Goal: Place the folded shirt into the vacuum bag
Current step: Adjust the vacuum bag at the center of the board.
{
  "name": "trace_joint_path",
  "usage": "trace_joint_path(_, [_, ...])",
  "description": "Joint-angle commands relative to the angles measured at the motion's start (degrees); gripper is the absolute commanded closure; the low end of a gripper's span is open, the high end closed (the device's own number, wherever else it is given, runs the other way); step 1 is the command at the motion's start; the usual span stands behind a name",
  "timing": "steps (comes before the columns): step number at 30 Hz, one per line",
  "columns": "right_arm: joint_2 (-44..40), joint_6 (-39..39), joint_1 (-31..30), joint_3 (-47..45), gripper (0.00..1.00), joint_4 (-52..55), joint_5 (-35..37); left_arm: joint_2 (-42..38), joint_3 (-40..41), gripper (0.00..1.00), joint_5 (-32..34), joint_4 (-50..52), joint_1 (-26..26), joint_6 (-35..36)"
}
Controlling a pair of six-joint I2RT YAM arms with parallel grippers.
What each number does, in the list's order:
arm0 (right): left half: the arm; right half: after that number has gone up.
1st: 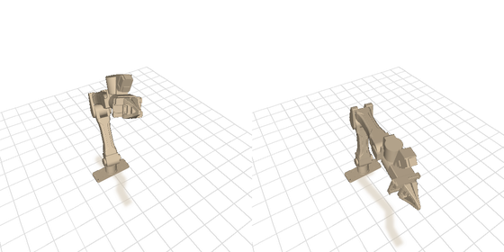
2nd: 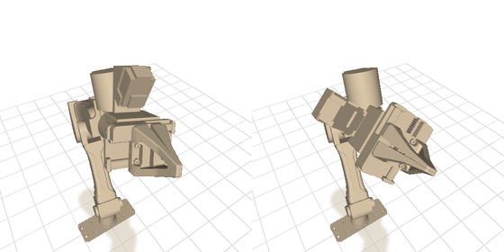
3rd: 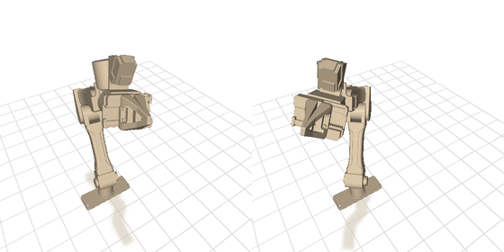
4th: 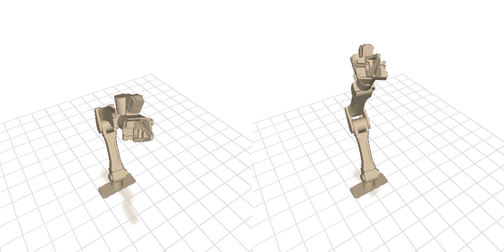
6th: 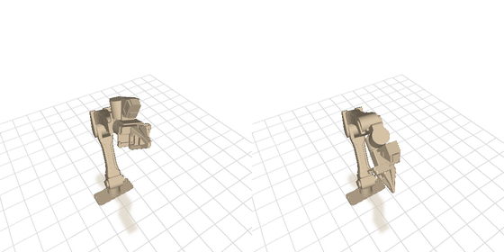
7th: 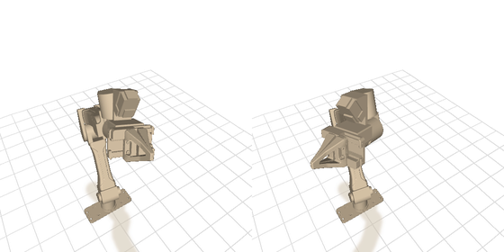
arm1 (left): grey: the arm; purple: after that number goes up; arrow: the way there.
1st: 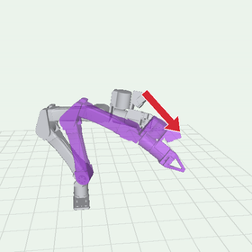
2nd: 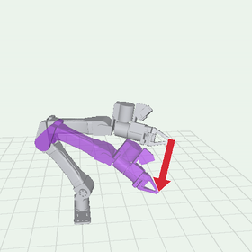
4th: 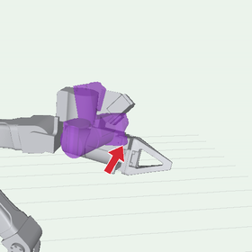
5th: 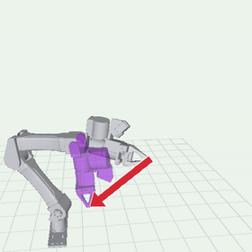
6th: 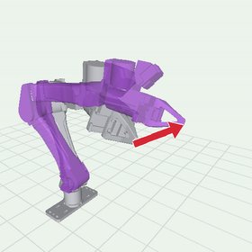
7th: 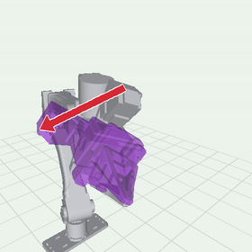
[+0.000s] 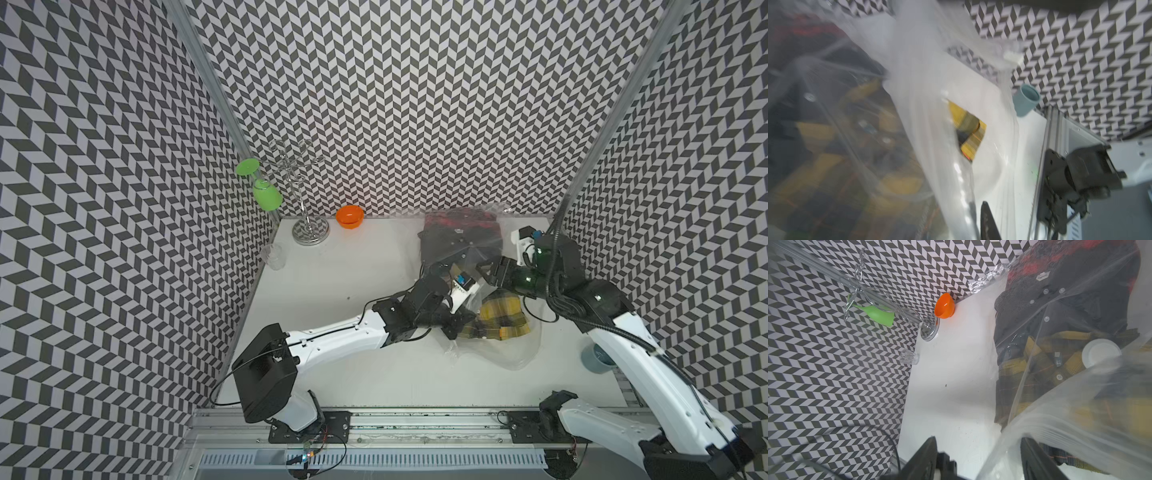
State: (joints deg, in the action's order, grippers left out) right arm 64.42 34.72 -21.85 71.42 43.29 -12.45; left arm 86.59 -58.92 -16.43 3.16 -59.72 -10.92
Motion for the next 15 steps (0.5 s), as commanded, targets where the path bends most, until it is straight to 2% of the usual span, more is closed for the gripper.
trace_joint_path(1, [5.2,-3.8,4.6,1.0,0.35,-5.1,-4.4,-0.4,4.9,0.8,-5.2,0.5,-2.6,1.7])
trace_joint_path(5, [12.5,-4.6,9.2,0.8,0.35,-6.9,-7.4,2.3,8.2,0.59,-6.7,1.6,-5.3,0.2])
trace_joint_path(9, [14.5,-4.9,13.4,-4.1,0.35,-8.2,-8.2,-6.1,11.2,0.42,-6.1,0.2,-5.1,-1.3])
trace_joint_path(11, [12.7,-4.8,15.8,-7.5,0.34,-9.0,-7.9,-10.5,11.7,0.39,-5.8,-0.2,-3.2,-2.5])
trace_joint_path(15, [8.3,-5.6,20.4,-12.8,0.33,-10.7,-5.9,-14.3,13.6,0.41,-7.0,-2.9,5.2,-6.8])
